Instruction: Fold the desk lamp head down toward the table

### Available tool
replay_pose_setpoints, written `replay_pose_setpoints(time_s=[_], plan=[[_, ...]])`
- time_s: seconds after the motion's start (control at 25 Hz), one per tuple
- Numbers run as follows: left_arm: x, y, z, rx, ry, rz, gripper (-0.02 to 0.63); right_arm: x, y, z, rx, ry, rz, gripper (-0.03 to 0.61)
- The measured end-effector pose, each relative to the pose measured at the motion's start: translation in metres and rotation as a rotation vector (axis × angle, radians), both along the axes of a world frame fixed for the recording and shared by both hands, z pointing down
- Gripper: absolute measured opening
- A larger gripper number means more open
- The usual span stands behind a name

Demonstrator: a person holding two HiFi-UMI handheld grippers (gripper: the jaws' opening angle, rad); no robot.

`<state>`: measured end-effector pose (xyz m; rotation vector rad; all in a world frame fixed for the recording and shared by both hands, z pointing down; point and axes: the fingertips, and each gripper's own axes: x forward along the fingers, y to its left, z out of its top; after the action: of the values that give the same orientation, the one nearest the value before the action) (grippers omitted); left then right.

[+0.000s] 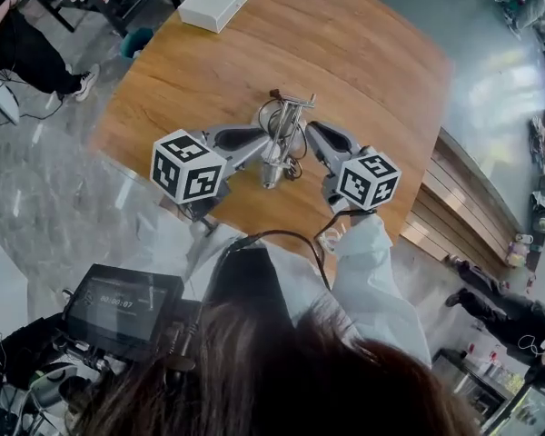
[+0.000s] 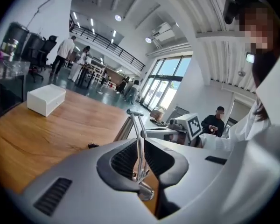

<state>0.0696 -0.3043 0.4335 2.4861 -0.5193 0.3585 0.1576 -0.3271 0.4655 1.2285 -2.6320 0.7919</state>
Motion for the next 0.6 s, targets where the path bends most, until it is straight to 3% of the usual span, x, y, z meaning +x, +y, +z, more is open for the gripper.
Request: replay_pose_setpoints(time_s=[0.04,0.12,0.36,0.6], plan=[[-0.002,-0.003,-0.01,0.032,0.007,-0.036,0.042,0.001,0.003,-0.012,0.024,0.009,0.022,0.008],[-0.002,-0.007,-0.034,0.1,0.025,-0.106,0.004,0.004,0.007,-0.038,0.084,0.023,0.076,0.002],[0.009,-0.021,-0.096,0.304,0.039,-0.265,0.003,0.009,0.015,-0.107,0.246,0.122,0.221,0.002],[0.024,-0.026,-0.117,0.343,0.047,-0.281,0.003,-0.001,0.021,-0.136,0.317,0.166,0.236,0.0]])
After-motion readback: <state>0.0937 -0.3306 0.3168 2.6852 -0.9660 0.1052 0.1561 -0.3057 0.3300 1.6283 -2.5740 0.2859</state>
